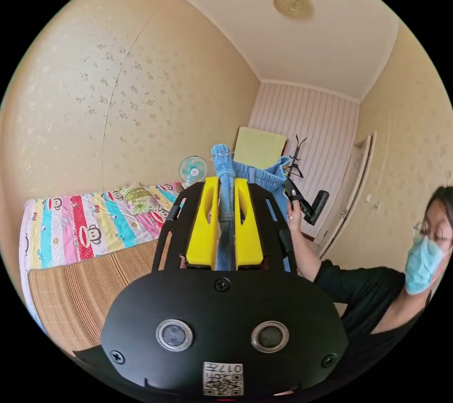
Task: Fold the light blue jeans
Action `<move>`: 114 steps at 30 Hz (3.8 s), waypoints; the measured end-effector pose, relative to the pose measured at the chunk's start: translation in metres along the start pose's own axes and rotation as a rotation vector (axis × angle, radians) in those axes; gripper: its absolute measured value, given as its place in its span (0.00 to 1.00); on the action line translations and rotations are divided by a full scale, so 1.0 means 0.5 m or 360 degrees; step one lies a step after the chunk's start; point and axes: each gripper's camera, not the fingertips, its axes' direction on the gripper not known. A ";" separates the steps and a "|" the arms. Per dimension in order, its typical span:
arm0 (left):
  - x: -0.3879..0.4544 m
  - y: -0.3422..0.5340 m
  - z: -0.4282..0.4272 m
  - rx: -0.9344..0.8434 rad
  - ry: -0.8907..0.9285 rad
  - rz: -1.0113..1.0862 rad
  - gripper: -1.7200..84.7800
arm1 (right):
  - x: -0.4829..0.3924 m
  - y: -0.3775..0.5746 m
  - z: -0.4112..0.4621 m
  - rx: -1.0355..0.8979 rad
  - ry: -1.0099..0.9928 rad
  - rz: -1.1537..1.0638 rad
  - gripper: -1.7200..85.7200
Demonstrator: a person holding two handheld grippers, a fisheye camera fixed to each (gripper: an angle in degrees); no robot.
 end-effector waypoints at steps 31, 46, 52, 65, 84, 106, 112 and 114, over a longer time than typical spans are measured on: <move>-0.327 1.433 -0.026 -0.1155 -0.0227 -0.0952 0.03 | -0.167 1.020 -0.118 -0.2045 -0.0502 0.0749 0.07; -0.559 1.300 -0.678 -0.0807 -0.0209 -0.1293 0.03 | -0.102 1.000 -0.187 -0.2149 -0.0377 0.0788 0.03; -0.464 1.188 -0.645 -0.0933 -0.0050 -0.0975 0.15 | -0.107 0.971 -0.211 -0.2009 -0.0397 0.0873 0.04; -0.617 1.181 -0.828 -0.0982 0.0270 -0.1169 0.02 | -0.038 0.853 -0.299 -0.1669 0.0063 0.0862 0.09; -0.577 1.033 -1.201 -0.0606 0.0402 -0.1111 0.12 | 0.251 0.783 -0.477 -0.1466 -0.1191 0.1360 0.03; -0.234 1.038 -0.701 -0.1192 0.0832 -0.0777 0.20 | 0.144 0.742 -0.437 -0.1559 -0.1232 0.0923 0.03; -0.237 1.252 -0.569 -0.1325 0.1086 -0.1019 0.13 | 0.170 0.793 -0.433 -0.1476 -0.1385 0.1160 0.04; -0.217 1.314 -0.568 -0.1280 0.1111 -0.0985 0.07 | 0.193 0.807 -0.457 -0.1521 -0.1373 0.1192 0.04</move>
